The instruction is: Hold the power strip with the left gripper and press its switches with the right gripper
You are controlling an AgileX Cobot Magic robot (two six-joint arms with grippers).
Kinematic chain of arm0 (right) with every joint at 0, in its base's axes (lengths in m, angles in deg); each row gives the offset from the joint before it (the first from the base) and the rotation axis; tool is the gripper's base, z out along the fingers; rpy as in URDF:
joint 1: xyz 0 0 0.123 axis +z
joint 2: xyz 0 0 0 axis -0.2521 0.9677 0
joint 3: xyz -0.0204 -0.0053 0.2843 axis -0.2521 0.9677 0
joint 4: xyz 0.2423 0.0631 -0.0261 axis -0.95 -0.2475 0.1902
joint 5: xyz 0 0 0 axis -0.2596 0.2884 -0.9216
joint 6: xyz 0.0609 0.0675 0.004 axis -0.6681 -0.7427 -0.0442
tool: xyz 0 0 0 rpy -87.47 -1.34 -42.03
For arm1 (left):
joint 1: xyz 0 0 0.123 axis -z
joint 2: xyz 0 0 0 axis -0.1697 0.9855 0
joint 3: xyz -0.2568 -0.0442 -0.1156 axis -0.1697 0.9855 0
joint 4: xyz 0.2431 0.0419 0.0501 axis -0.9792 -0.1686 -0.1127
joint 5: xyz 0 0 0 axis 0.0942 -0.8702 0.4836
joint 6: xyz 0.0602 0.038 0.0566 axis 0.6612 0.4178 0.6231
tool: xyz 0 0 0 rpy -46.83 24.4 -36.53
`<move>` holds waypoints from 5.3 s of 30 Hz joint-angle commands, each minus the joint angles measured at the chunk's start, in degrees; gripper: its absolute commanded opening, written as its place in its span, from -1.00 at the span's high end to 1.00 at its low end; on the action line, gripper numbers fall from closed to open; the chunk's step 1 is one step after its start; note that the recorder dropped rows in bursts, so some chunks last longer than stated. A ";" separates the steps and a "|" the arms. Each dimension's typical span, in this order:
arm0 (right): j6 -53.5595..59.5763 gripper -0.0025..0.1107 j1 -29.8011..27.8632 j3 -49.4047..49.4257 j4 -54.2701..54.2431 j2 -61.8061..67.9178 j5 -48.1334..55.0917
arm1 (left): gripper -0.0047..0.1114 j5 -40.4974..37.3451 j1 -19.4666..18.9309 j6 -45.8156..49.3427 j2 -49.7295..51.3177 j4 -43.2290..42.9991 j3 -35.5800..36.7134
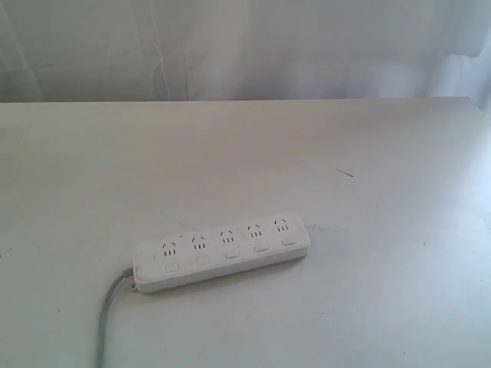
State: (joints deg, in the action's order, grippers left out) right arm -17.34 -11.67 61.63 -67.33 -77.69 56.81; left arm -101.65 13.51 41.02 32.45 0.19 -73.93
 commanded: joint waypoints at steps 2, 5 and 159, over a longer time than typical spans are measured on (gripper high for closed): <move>-0.05 0.96 -0.43 0.39 0.28 -0.29 -0.43 | 0.92 -0.20 0.30 -0.74 0.00 1.55 -0.30; -0.05 0.96 -0.43 0.39 0.28 -0.29 -0.43 | 0.92 0.23 0.30 -0.74 0.00 1.55 -0.30; -0.05 0.96 -0.43 0.39 0.28 -0.29 -0.43 | 0.92 94.02 0.39 -64.87 52.71 -82.13 12.04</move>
State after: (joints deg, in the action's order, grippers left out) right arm -17.34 -11.67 61.63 -67.33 -77.69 56.81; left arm -2.47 13.60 -29.59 85.40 -88.49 -63.59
